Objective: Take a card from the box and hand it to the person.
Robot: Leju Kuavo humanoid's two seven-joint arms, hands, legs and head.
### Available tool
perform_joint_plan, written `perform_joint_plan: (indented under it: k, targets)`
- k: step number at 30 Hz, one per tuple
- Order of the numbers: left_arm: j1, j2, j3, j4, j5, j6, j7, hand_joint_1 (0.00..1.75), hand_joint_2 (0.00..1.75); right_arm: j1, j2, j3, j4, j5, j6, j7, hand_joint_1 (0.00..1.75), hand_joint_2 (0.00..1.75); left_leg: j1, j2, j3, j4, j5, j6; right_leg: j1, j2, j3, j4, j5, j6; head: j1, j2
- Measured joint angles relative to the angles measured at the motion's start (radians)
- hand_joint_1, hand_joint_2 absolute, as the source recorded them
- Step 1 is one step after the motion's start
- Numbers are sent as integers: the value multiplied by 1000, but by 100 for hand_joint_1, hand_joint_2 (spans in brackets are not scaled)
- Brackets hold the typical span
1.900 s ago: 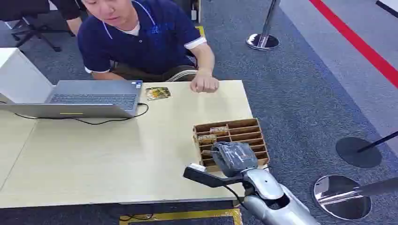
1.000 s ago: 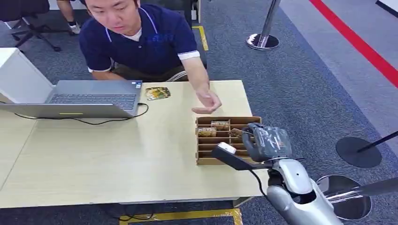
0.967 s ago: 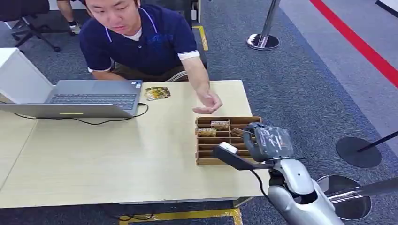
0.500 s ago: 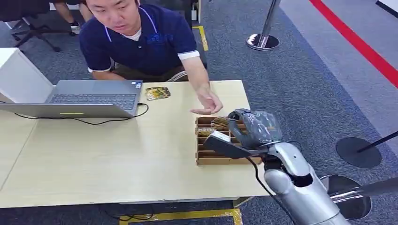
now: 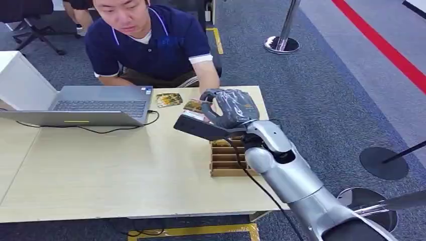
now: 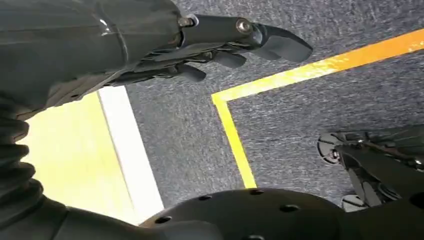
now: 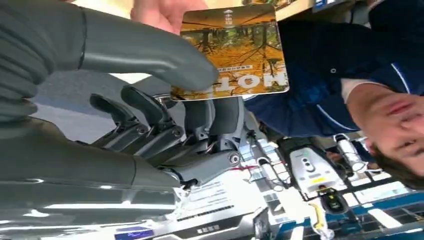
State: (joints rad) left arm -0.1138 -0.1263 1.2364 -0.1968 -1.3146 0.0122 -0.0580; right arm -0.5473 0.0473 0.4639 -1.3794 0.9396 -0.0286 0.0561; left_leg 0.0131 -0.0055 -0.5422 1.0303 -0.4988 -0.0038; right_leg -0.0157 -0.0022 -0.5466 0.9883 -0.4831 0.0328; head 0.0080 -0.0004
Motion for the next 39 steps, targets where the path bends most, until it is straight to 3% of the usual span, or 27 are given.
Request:
perform_joint_plan:
  k: [15,16,17,19,20,21,22,23,35,39]
  targets:
    - [1,-2,0,0,0,6,-13,0,175,-14,25,17,69,-15,-12,-5,157,175,0,0,0,0,0,0,0,0,0,0,0,0,0,0]
    - [1,-2,0,0,0,2,-17,0,175,-14,25,16,71,-15,-12,-5,136,175,0,0,0,0,0,0,0,0,0,0,0,0,0,0]
    - [1,-2,0,0,0,0,-18,0,175,-14,25,17,74,-15,-12,-5,134,175,0,0,0,0,0,0,0,0,0,0,0,0,0,0]
    - [1,-2,-1,0,-8,-5,-19,0,175,-14,25,17,79,-15,-13,-5,106,175,0,0,0,0,0,0,0,0,0,0,0,0,0,0]
    - [1,-2,-2,0,-14,-8,-22,0,175,-14,25,17,81,-15,-13,-6,21,175,0,0,0,0,0,0,0,0,0,0,0,0,0,0]
    - [1,-2,-2,0,-18,-8,-25,0,175,-14,25,17,83,-15,-13,-6,0,175,0,0,0,0,0,0,0,0,0,0,0,0,0,0]
    - [1,-2,-2,0,-18,-8,-27,0,175,-13,25,17,85,-15,-13,-6,0,175,0,0,0,0,0,0,0,0,0,0,0,0,0,0]
    - [1,-2,-2,0,-18,-8,-28,0,0,-12,25,17,88,-15,-13,-6,0,175,0,0,0,0,0,0,0,0,0,0,0,0,0,0]
    - [1,-2,-2,0,-11,-3,-18,0,0,-6,25,17,102,-16,-20,-20,0,175,0,0,0,0,0,0,0,0,0,0,0,0,0,0]
    - [1,-2,-2,0,-6,2,-15,0,0,-4,24,16,100,-17,-64,-22,0,175,0,0,1,0,0,0,0,0,0,0,0,0,0,0]
